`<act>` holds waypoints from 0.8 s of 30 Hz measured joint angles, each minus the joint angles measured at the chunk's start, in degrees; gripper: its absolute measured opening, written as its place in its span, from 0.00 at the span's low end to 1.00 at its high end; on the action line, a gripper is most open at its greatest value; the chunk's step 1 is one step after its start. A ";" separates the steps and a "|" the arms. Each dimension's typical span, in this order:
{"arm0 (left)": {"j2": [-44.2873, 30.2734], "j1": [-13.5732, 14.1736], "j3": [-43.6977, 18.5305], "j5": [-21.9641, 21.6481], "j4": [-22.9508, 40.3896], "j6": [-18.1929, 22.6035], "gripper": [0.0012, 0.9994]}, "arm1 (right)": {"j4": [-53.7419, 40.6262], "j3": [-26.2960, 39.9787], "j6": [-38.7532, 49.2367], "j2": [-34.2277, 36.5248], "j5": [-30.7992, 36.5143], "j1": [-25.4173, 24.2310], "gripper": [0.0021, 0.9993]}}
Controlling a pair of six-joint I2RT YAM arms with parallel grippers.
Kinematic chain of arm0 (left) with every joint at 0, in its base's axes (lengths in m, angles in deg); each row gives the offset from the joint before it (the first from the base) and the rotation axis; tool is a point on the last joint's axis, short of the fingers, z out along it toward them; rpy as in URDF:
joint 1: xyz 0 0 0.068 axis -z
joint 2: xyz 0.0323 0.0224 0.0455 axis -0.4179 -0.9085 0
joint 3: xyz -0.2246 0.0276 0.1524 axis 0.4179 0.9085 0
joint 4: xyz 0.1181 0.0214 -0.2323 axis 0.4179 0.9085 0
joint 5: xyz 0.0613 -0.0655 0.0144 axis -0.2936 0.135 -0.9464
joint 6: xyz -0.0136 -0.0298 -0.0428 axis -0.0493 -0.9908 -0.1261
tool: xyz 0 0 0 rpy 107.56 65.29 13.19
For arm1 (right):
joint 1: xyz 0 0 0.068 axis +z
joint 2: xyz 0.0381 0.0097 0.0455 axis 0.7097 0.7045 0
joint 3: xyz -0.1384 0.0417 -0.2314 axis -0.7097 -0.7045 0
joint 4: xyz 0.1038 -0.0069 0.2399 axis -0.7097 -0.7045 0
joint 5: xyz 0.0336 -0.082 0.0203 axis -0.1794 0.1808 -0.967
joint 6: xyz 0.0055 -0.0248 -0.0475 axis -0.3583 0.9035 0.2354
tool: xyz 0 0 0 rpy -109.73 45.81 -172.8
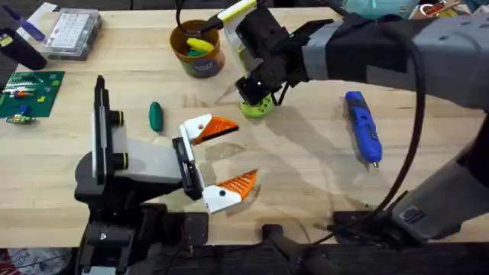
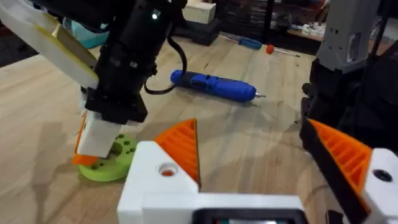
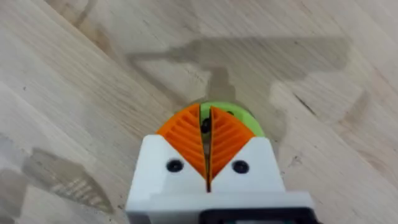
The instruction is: Pick up the gripper from the table and insert it into the empty holder that is missing its gripper. Then pick up a screw, insert it into the mounting hole, and use the screwdriver to tighten it. Finally, clean up the table by picking up the vegetable and placing it into the bucket.
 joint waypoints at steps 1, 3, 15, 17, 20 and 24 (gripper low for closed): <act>-0.01 0.00 0.00 0.00 0.00 0.01 0.99 | 0.01 0.00 0.03 0.00 0.01 0.00 0.00; -0.01 0.00 0.00 0.00 0.00 -0.02 0.99 | 0.02 -0.02 0.07 0.00 -0.01 0.00 0.00; -0.01 0.00 0.00 0.00 0.00 -0.01 0.99 | 0.02 0.00 0.07 0.00 0.01 0.00 0.00; -0.01 0.00 0.00 0.00 0.00 0.00 0.99 | 0.02 0.00 0.07 0.00 -0.02 0.00 0.00; -0.01 0.00 0.00 0.00 0.00 -0.01 0.99 | -0.41 0.24 0.07 0.00 0.01 0.00 0.00; -0.01 0.00 0.00 0.00 0.00 0.00 0.99 | -2.07 1.79 0.07 0.00 -0.02 0.00 0.00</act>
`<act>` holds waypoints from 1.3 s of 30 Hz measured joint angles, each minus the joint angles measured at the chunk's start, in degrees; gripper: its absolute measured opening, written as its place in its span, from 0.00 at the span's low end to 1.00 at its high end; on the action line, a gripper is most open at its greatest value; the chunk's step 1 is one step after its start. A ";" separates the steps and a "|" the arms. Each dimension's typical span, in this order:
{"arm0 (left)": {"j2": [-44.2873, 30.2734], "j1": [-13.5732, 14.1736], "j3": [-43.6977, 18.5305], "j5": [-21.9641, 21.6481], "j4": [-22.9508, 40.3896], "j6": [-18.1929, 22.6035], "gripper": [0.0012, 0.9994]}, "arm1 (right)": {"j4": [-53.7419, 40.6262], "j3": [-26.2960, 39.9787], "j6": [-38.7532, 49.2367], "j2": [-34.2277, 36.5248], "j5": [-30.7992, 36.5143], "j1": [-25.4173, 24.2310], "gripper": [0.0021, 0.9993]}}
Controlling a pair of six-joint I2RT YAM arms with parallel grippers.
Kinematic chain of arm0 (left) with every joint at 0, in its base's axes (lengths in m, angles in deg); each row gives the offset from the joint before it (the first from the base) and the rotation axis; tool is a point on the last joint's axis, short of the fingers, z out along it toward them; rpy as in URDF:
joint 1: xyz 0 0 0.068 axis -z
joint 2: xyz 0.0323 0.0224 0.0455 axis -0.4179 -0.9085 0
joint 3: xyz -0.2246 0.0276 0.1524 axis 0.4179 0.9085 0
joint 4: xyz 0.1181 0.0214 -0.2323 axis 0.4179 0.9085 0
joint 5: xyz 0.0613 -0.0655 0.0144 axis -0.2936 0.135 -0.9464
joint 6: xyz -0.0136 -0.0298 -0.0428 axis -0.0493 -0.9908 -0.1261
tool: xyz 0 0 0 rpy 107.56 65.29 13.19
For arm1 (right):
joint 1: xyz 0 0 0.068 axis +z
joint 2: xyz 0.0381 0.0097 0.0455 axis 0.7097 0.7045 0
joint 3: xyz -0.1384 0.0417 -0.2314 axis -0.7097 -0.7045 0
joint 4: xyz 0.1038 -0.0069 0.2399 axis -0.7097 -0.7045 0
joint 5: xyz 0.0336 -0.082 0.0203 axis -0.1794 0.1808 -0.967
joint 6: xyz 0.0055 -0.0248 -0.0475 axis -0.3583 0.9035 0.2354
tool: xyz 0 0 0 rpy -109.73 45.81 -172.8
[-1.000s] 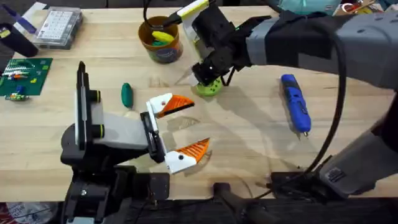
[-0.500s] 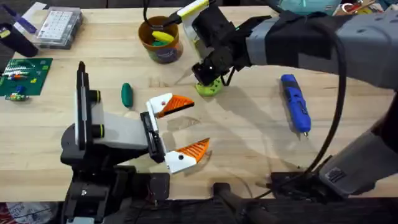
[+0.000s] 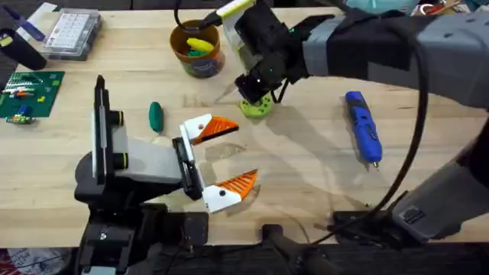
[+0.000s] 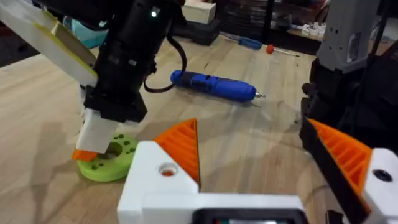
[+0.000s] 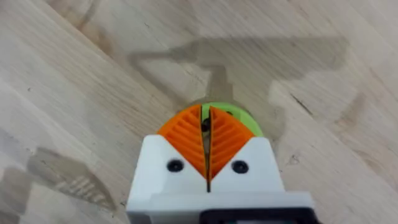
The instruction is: Pick up the gripper from the table and insert it into the empty holder that is missing its gripper. Then pick up a screw, insert it into the mounting hole, and use the screwdriver to tighten it. Finally, clean up the table by picking up the vegetable and placing it into the bucket.
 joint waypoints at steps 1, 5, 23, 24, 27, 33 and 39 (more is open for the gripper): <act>0.00 0.00 0.00 0.00 0.00 0.01 0.99 | -0.45 0.57 0.00 0.00 0.01 0.00 0.00; 0.00 0.00 0.00 0.00 0.00 -0.01 0.99 | -1.29 2.45 0.00 -0.04 0.00 0.00 0.00; 0.00 0.00 0.00 0.00 0.00 0.01 0.99 | -6.09 3.19 0.21 -0.55 0.00 0.00 0.50; 0.00 0.00 0.00 0.00 0.00 0.01 0.99 | -6.09 3.19 0.21 -0.55 0.00 0.00 0.49; 0.00 0.00 0.00 0.00 0.00 -0.01 0.99 | -6.04 3.19 0.21 -0.55 0.00 0.00 0.46; 0.01 0.00 0.00 0.00 0.00 -0.01 0.99 | -5.78 3.19 0.22 -0.03 0.00 0.00 0.44; 0.00 0.00 0.00 0.00 0.00 0.00 0.99 | -5.62 3.45 0.23 2.72 0.10 0.00 0.44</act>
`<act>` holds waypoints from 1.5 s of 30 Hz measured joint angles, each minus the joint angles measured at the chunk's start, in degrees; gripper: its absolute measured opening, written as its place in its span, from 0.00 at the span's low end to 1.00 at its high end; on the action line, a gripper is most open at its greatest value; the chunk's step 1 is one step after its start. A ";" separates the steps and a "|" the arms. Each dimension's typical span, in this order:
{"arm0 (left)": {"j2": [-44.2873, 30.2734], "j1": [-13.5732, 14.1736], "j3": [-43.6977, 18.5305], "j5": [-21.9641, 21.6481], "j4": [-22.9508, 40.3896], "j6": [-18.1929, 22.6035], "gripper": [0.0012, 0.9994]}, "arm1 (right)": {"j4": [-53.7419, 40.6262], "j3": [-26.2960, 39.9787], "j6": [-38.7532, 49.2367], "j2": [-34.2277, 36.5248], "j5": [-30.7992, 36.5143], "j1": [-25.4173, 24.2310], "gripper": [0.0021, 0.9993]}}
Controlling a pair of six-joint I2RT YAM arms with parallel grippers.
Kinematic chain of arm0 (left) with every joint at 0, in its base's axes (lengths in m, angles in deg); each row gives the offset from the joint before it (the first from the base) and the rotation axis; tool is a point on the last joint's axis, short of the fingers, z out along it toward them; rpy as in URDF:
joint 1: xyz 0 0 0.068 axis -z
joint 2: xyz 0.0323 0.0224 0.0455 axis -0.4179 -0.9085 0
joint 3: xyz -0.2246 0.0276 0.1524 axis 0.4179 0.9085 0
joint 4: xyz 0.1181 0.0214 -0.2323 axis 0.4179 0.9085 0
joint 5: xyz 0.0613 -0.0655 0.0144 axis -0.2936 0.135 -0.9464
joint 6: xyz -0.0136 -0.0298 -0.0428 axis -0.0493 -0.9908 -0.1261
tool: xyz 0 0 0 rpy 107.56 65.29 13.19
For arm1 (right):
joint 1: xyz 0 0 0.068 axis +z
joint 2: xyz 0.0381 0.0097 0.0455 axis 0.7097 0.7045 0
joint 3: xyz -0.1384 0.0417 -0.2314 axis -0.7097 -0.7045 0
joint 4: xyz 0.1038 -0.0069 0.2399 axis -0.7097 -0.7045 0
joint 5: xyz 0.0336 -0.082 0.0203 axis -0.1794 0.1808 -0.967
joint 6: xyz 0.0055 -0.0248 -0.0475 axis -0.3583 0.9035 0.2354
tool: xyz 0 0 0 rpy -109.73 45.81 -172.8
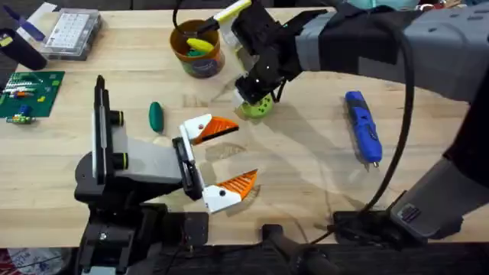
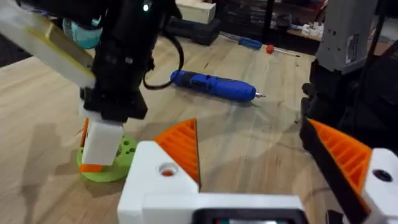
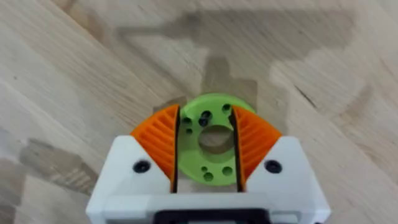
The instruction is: Pick up the gripper from the table and insert it into the empty holder that is missing its gripper. Then pick up a screw, insert it into the mounting hole, and use the screwdriver to tighten it. Finally, clean up the table by picking up the vegetable and placing it into the bucket.
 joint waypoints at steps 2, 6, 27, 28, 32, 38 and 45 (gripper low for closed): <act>0.00 0.00 0.00 0.00 0.00 0.00 0.99 | 0.19 0.16 -0.02 0.05 -0.05 0.04 0.41; 0.00 0.00 0.00 0.00 0.00 -0.01 0.99 | 0.37 0.16 0.18 0.23 0.18 0.04 0.15; 0.00 0.00 0.00 0.00 0.00 -0.01 0.99 | 0.51 0.42 -0.01 0.32 0.14 0.09 0.00; 0.00 0.00 0.00 0.00 0.00 -0.01 0.99 | 0.52 0.42 -0.01 0.32 0.14 0.09 0.00; 0.00 0.00 0.00 0.00 0.00 -0.01 0.99 | 0.51 0.42 -0.01 0.31 0.15 -0.11 0.00; 0.00 0.00 0.00 0.00 0.00 -0.01 0.99 | 0.44 0.42 -0.01 0.32 0.15 -0.76 0.00; 0.00 0.00 0.00 0.00 0.00 0.00 0.99 | -0.50 0.51 0.04 0.09 0.19 -0.37 0.29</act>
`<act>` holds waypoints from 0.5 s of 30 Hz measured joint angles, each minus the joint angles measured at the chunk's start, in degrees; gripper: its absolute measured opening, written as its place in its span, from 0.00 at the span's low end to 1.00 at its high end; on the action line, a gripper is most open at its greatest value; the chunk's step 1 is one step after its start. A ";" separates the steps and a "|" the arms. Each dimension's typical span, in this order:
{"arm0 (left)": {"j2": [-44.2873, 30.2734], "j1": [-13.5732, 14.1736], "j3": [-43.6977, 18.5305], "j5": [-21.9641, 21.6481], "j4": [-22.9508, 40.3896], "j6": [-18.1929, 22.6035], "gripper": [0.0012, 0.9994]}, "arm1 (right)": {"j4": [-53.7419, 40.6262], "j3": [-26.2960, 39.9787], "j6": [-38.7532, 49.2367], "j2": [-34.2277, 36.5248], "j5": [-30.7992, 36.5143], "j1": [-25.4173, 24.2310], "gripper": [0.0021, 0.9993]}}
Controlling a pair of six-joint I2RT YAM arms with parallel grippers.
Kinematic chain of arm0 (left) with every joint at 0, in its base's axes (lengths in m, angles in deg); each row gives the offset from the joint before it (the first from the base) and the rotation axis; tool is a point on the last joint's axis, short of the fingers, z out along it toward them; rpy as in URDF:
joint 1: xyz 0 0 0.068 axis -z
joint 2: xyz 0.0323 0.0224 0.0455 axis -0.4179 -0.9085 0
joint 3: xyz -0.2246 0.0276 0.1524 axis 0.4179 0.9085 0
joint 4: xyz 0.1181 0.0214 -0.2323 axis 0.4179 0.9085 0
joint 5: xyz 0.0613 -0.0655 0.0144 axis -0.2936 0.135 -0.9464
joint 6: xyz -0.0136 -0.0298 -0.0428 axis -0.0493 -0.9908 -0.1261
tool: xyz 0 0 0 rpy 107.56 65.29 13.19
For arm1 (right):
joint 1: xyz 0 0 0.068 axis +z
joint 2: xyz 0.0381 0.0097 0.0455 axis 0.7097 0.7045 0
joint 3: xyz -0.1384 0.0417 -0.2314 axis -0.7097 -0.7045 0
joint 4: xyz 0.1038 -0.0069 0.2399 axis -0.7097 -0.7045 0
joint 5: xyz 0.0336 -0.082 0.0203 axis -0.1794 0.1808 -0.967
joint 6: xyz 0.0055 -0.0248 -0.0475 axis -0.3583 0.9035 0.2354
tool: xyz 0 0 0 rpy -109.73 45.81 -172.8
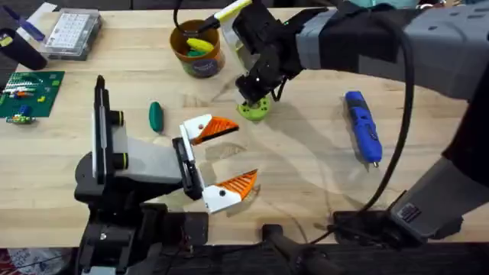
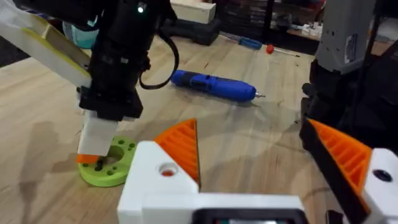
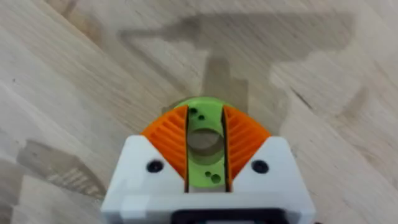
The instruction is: Pick up the gripper from the table and insert it into the empty holder that is missing its gripper. Then pick up a screw, insert it into the mounting hole, and use the screwdriver to tighten it. Finally, clean up the table by picking up the vegetable and placing it into the bucket.
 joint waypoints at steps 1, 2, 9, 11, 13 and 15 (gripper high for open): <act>0.00 0.00 0.00 0.00 0.00 -0.01 0.99 | -0.52 0.01 -0.01 -0.24 0.07 0.20 0.33; 0.01 0.00 0.00 0.00 0.00 0.00 0.99 | -1.14 0.01 -0.01 -0.61 0.16 0.43 0.37; 0.00 0.00 0.00 0.00 0.00 -0.01 0.99 | -5.00 0.03 -0.04 -6.17 0.25 1.71 0.57; 0.00 0.00 0.00 0.00 0.00 0.01 0.99 | -6.43 0.09 -0.02 -7.43 0.25 1.92 0.61; 0.00 0.00 0.00 0.00 0.00 0.00 0.99 | -8.11 0.14 -0.02 -8.00 0.28 2.11 0.65; 0.00 0.00 0.00 0.00 0.00 0.00 0.99 | -9.52 0.14 -0.05 -8.03 0.41 2.36 0.66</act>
